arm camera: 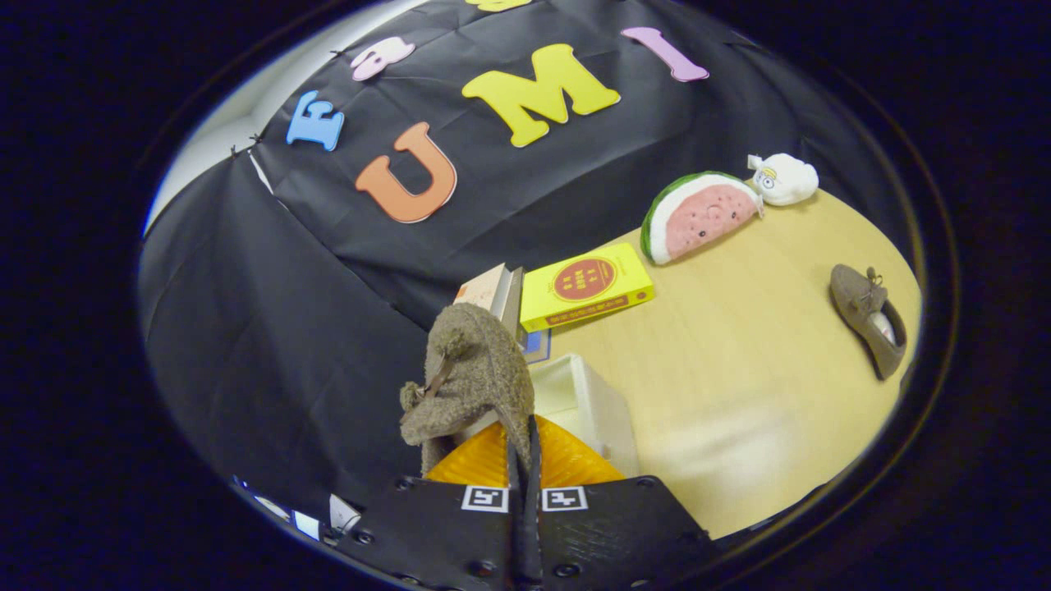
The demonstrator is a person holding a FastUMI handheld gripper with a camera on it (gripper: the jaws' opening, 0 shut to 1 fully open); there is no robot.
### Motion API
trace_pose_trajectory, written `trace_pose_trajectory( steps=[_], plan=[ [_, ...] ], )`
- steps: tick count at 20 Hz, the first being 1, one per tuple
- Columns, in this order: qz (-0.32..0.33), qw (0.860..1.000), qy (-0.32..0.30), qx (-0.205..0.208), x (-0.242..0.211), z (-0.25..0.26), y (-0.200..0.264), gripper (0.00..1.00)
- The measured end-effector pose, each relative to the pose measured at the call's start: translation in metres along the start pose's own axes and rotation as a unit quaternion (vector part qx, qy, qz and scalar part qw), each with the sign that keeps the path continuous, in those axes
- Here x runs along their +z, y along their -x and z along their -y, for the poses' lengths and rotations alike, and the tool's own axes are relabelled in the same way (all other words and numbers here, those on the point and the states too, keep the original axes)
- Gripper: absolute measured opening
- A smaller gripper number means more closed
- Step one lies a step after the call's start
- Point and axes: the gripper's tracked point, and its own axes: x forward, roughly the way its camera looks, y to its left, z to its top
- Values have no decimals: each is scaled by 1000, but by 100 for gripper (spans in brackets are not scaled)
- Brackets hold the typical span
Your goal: Open the storage box then place both shoes into the box .Put the left shoe in first, then the right shoe, with the right side of both shoes facing outward in a uniform manner.
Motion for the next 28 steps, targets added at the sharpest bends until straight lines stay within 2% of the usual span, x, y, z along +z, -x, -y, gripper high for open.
trace_pose_trajectory(
  steps=[6,12,14,16,17,19,22,23,25,28],
  plan=[
    [-31,998,-50,-24,-65,-19,-56,0],
    [-52,995,-72,-53,-96,-13,-85,2],
    [-55,995,-73,-47,-99,-15,-90,2],
    [-65,995,-68,-29,-100,-22,-91,12],
    [-67,996,-61,-23,-100,-24,-92,27],
    [-83,995,-38,-49,-109,-11,-93,39],
    [-104,994,-23,-42,-120,-3,-100,40],
    [-108,993,-15,-41,-121,-3,-99,46],
    [-103,995,1,-3,-114,-17,-97,66],
    [-75,995,60,6,-95,-26,-77,96]
  ],
)
